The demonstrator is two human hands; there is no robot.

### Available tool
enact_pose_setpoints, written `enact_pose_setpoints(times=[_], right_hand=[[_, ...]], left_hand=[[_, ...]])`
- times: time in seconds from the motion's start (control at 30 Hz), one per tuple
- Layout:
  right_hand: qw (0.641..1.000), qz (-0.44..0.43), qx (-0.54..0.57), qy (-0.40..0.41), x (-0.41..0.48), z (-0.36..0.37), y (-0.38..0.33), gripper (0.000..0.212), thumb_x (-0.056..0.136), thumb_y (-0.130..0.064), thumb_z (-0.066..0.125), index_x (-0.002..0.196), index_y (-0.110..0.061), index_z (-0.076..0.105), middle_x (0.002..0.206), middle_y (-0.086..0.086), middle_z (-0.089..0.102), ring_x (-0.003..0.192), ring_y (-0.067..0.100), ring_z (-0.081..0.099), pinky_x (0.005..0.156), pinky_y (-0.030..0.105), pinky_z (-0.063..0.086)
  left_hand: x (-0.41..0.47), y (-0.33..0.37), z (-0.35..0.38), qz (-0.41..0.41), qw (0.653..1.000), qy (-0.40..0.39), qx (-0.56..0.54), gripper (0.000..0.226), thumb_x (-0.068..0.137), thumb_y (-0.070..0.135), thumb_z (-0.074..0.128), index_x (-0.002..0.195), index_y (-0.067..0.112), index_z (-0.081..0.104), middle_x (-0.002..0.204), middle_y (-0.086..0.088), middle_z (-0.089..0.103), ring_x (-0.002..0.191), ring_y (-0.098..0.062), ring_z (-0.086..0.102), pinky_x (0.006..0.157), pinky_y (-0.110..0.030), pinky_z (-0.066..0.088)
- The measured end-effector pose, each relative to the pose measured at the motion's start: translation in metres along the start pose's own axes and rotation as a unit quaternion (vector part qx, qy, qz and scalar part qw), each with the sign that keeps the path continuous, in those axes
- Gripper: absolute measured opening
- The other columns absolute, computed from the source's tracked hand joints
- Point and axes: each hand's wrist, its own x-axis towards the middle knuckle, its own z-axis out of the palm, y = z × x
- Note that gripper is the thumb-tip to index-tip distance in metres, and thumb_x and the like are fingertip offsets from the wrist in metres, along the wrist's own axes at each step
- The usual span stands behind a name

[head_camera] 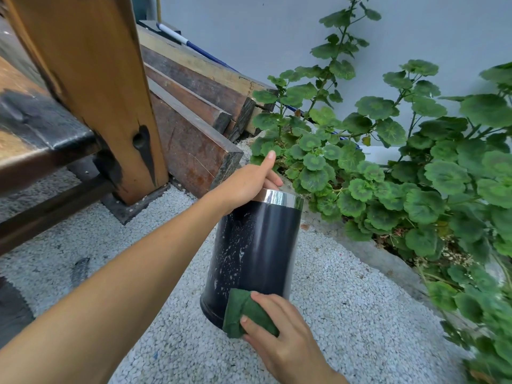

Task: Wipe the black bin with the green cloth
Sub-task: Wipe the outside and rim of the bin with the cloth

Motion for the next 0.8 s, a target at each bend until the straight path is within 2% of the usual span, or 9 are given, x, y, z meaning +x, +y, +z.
enact_pose_setpoints(times=[0.03, 0.1, 0.23, 0.33, 0.43, 0.6, 0.67, 0.73, 0.8], right_hand=[[1.0, -0.005, 0.014, -0.001, 0.005, -0.005, 0.001, 0.029, 0.091, -0.037, 0.077, 0.118, -0.026, 0.078, 0.128, -0.003, 0.068, 0.115, 0.012, 0.066, 0.094, 0.031, 0.058], [0.998, -0.05, 0.009, 0.029, 0.022, -0.013, 0.005, 0.027, 0.084, -0.024, 0.084, 0.109, -0.013, 0.082, 0.119, 0.008, 0.073, 0.102, 0.02, 0.071, 0.087, 0.03, 0.061], [0.987, -0.058, -0.005, 0.148, 0.084, -0.034, 0.01, 0.027, 0.081, -0.019, 0.083, 0.104, -0.006, 0.082, 0.111, 0.012, 0.076, 0.095, 0.022, 0.074, 0.09, 0.029, 0.06], [0.977, -0.051, -0.032, 0.203, 0.132, -0.051, 0.02, 0.027, 0.08, -0.012, 0.087, 0.105, -0.005, 0.081, 0.113, 0.013, 0.074, 0.099, 0.025, 0.072, 0.094, 0.032, 0.058], [0.971, -0.066, -0.055, 0.222, 0.156, -0.053, 0.031, 0.023, 0.083, -0.006, 0.085, 0.105, -0.003, 0.081, 0.118, 0.018, 0.072, 0.103, 0.035, 0.069, 0.092, 0.044, 0.056], [0.975, -0.089, -0.025, 0.2, 0.138, -0.025, 0.031, 0.033, 0.093, -0.032, 0.078, 0.098, 0.001, 0.081, 0.119, 0.017, 0.071, 0.108, 0.032, 0.066, 0.097, 0.04, 0.053], [0.976, -0.064, -0.001, 0.21, 0.131, -0.014, 0.026, 0.031, 0.098, -0.032, 0.071, 0.089, -0.005, 0.082, 0.111, 0.01, 0.074, 0.102, 0.027, 0.066, 0.091, 0.038, 0.054], [0.973, -0.047, -0.002, 0.226, 0.132, -0.006, 0.02, 0.027, 0.094, -0.029, 0.076, 0.079, -0.007, 0.081, 0.101, 0.006, 0.075, 0.092, 0.025, 0.065, 0.086, 0.032, 0.052], [0.974, -0.044, -0.02, 0.223, 0.134, -0.001, 0.018, 0.022, 0.086, -0.028, 0.085, 0.079, -0.008, 0.079, 0.099, 0.006, 0.074, 0.09, 0.026, 0.065, 0.086, 0.03, 0.052]], left_hand=[[-0.001, -0.001, -0.001, 0.008, 1.0, 0.004, 0.005, 0.081, 0.099, 0.075, 0.015, 0.093, 0.029, 0.081, 0.096, 0.012, 0.077, 0.104, 0.0, 0.061, 0.078, -0.022, 0.032], [-0.002, -0.005, -0.004, 0.019, 1.0, 0.016, 0.006, 0.078, 0.1, 0.074, 0.019, 0.089, 0.03, 0.082, 0.089, 0.014, 0.078, 0.1, -0.002, 0.063, 0.077, -0.02, 0.034], [-0.002, -0.008, -0.006, 0.025, 0.999, 0.018, -0.008, 0.08, 0.099, 0.075, 0.017, 0.085, 0.032, 0.082, 0.082, 0.02, 0.078, 0.1, -0.006, 0.066, 0.083, -0.029, 0.039], [-0.001, -0.006, -0.007, 0.016, 0.998, 0.007, -0.065, 0.088, 0.095, 0.078, 0.012, 0.086, 0.025, 0.082, 0.083, 0.006, 0.08, 0.093, -0.016, 0.07, 0.083, -0.034, 0.043], [0.001, -0.006, -0.009, 0.0, 0.995, 0.004, -0.104, 0.094, 0.091, 0.082, 0.011, 0.088, 0.019, 0.082, 0.092, -0.007, 0.081, 0.095, -0.023, 0.074, 0.079, -0.031, 0.045], [0.003, -0.007, -0.006, 0.017, 0.997, -0.005, -0.08, 0.091, 0.093, 0.08, 0.01, 0.089, 0.022, 0.081, 0.088, 0.0, 0.081, 0.095, -0.017, 0.073, 0.098, -0.041, 0.048], [0.004, -0.008, -0.006, 0.024, 0.997, -0.002, -0.076, 0.089, 0.096, 0.077, 0.009, 0.088, 0.026, 0.081, 0.086, 0.003, 0.081, 0.092, -0.009, 0.073, 0.099, -0.038, 0.044], [0.005, -0.007, -0.007, 0.027, 0.997, 0.001, -0.076, 0.088, 0.097, 0.076, 0.009, 0.087, 0.027, 0.081, 0.085, 0.005, 0.081, 0.088, -0.005, 0.072, 0.097, -0.035, 0.043], [0.005, -0.008, -0.005, 0.024, 0.997, 0.007, -0.068, 0.088, 0.096, 0.076, 0.008, 0.087, 0.028, 0.081, 0.085, 0.006, 0.081, 0.094, -0.007, 0.071, 0.096, -0.035, 0.042]])
